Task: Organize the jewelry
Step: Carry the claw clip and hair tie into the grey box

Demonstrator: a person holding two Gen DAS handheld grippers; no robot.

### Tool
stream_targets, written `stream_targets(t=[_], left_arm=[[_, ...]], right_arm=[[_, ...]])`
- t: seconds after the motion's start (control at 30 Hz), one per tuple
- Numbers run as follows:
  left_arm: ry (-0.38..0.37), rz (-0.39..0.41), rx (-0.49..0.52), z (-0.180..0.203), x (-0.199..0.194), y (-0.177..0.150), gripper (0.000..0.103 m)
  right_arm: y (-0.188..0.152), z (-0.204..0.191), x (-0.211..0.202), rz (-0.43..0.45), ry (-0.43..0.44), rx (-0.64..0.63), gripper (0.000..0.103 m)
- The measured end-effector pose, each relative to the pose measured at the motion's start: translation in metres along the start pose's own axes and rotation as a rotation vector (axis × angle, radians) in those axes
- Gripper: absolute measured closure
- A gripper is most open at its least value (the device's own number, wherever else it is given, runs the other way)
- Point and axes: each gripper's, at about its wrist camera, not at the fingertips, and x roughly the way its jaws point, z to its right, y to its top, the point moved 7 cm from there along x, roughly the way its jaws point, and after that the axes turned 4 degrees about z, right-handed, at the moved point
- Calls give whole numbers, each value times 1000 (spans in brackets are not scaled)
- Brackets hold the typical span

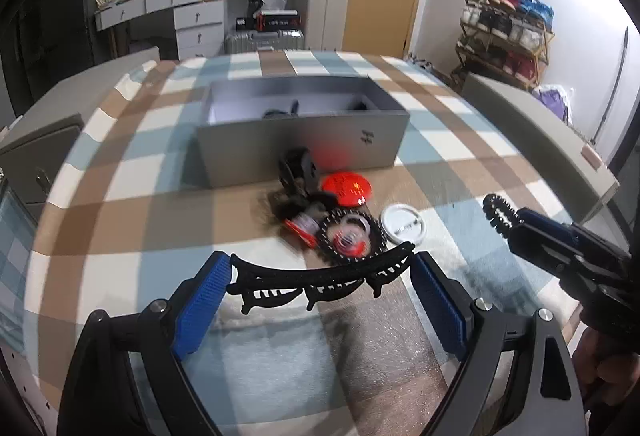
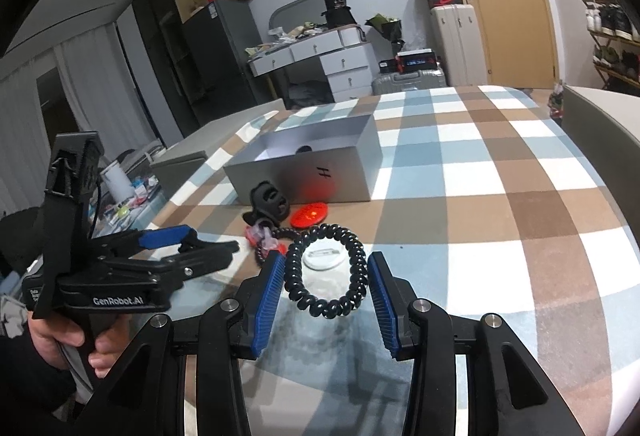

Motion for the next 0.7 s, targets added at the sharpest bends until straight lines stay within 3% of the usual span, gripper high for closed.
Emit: stream_targets(t=[0.43, 0.7], left_arm=[[4, 138, -21, -30, -22, 46, 15], [-3, 168, -57, -53, -13, 73, 15]], right_arm=[[46, -25, 15, 42, 96, -15, 61], [85, -33, 38, 66, 157, -17, 61]])
